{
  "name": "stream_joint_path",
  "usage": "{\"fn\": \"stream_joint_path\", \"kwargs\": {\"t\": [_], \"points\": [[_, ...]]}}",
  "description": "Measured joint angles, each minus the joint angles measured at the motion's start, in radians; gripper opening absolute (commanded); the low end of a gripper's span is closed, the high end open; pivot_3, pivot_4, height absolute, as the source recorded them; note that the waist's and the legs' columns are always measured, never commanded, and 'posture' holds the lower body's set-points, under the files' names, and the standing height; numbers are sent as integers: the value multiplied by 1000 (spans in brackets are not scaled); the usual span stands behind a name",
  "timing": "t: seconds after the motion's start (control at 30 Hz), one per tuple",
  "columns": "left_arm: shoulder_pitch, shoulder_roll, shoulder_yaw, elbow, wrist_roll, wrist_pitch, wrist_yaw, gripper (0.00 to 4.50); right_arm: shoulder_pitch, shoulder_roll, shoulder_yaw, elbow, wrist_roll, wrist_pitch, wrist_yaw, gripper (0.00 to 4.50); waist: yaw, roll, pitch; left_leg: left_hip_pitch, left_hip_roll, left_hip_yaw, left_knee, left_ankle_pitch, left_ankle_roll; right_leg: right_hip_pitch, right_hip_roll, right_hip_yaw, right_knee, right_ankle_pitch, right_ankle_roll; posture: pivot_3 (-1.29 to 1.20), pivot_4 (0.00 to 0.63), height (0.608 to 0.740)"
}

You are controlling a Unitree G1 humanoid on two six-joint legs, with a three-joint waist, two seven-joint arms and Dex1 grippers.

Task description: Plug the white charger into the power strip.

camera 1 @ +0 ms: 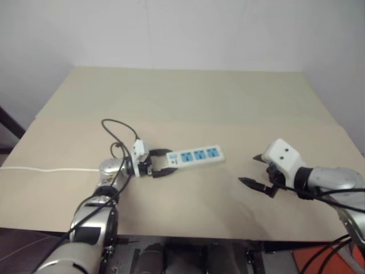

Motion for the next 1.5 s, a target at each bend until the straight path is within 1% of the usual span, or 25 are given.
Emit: {"fn": "stream_joint_path", "kwargs": {"t": [0.23,0.3,0.33,0.37,0.4,0.43,0.47,0.5,0.53,0.6,0.7,0.8,0.9,1.07,1.47,1.5], "points": [[-5,4,-19,0,36,-38,17,3200,-40,-4,9,13,-1,3,2,4500,2,0,0,2,0,0,0,0,0,3,0,-1,-1,0,0,0,150,740],[-10,10,-28,0,43,-42,14,3200,-78,-50,42,20,-3,26,12,4500,1,0,0,3,0,0,0,0,0,3,0,-1,-1,0,0,0,150,740],[-14,15,-32,-1,45,-41,6,3200,-120,-110,81,22,-4,59,36,4500,0,1,-1,3,0,0,0,0,0,3,0,0,0,0,0,0,150,740],[-17,18,-36,-1,47,-40,1,3200,-146,-144,98,25,-7,76,54,4500,-2,2,-1,2,0,0,0,0,0,3,0,-1,-1,0,0,0,150,740],[-19,24,-38,-2,48,-36,-7,3200,-202,-197,140,41,-9,102,90,4500,-4,2,-1,2,1,0,0,0,0,2,0,-1,-1,0,0,0,150,740],[-22,29,-38,-2,47,-26,-16,3200,-274,-234,193,72,-11,133,128,4500,-7,2,-1,2,1,0,0,0,0,2,0,-1,-1,0,0,0,150,740],[-25,31,-40,-3,47,-17,-24,3200,-322,-249,228,100,-18,157,152,4500,-11,2,-1,1,1,0,0,0,0,2,0,-1,-2,0,0,0,150,740],[-26,29,-39,-3,45,-4,-31,3200,-388,-255,289,147,-33,188,177,4500,-14,2,-1,1,1,0,0,0,0,1,0,-1,-2,0,0,0,150,740],[-28,24,-39,-3,45,3,-34,3200,-420,-255,329,181,-50,206,193,4500,-13,2,-1,0,1,0,0,0,0,1,0,-1,-2,0,0,0,150,740],[-30,19,-39,-4,42,6,-41,3200,-505,-261,475,295,-123,219,246,4500,-11,2,-1,-2,0,0,0,0,0,-2,-2,-1,-2,0,0,0,150,740],[-31,18,-40,-11,42,7,-51,3200,-556,-261,586,396,-194,214,315,4500,-8,2,-1,-7,-1,0,0,0,0,-7,-2,0,-2,0,0,0,150,740],[-31,19,-40,-16,41,13,-54,3200,-598,-252,654,478,-251,207,361,4500,-8,2,-1,-8,-2,0,0,0,0,-9,-2,0,-1,0,0,0,150,740],[-25,20,-39,-21,38,18,-54,3200,-612,-241,668,522,-282,195,397,4500,-7,3,-1,-8,-1,0,0,0,0,-9,-2,0,0,0,0,0,150,740],[-11,23,-39,-40,35,18,-54,3200,-612,-217,668,534,-308,194,430,4500,-10,3,-2,-7,-1,0,0,0,0,-9,-1,0,1,0,0,0,150,740],[-11,24,-41,-42,35,18,-54,3200,-595,-181,673,570,-366,212,439,4500,-11,4,-2,-7,-1,0,1,0,0,-9,-1,0,2,0,0,0,150,740],[-11,24,-41,-42,35,18,-54,3200,-592,-179,673,572,-366,213,439,4323,-12,4,-2,-7,-1,0,1,0,0,-9,-1,0,2,0,0,0,150,740]]}}
